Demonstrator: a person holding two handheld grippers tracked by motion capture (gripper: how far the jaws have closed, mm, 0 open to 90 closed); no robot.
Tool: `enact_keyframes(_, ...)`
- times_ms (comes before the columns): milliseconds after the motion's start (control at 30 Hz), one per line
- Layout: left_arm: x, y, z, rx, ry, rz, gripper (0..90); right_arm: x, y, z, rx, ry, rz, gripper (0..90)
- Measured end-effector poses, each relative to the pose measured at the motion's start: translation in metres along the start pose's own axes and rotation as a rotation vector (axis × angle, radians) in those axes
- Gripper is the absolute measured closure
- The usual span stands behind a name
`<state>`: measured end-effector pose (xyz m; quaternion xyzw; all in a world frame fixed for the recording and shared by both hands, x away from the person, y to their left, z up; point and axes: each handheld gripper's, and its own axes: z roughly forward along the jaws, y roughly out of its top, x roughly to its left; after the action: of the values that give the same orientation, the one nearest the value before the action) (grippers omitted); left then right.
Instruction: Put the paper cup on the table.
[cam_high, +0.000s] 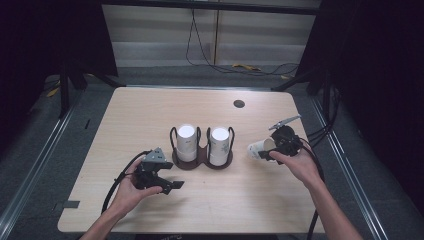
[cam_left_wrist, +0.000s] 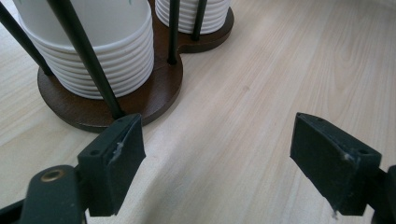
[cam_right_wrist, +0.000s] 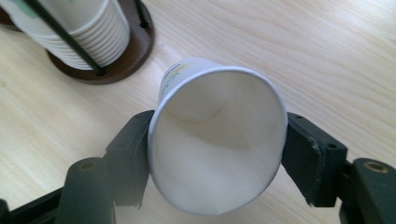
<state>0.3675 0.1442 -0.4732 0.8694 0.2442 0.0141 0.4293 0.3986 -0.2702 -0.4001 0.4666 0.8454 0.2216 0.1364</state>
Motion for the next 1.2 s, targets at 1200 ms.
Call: enact_keyframes(1200,0.002,-0.005,0.002,0.022,0.009,0.0,16.9,-0.007,0.036,0.042,0.143,-0.063,0.016,20.3)
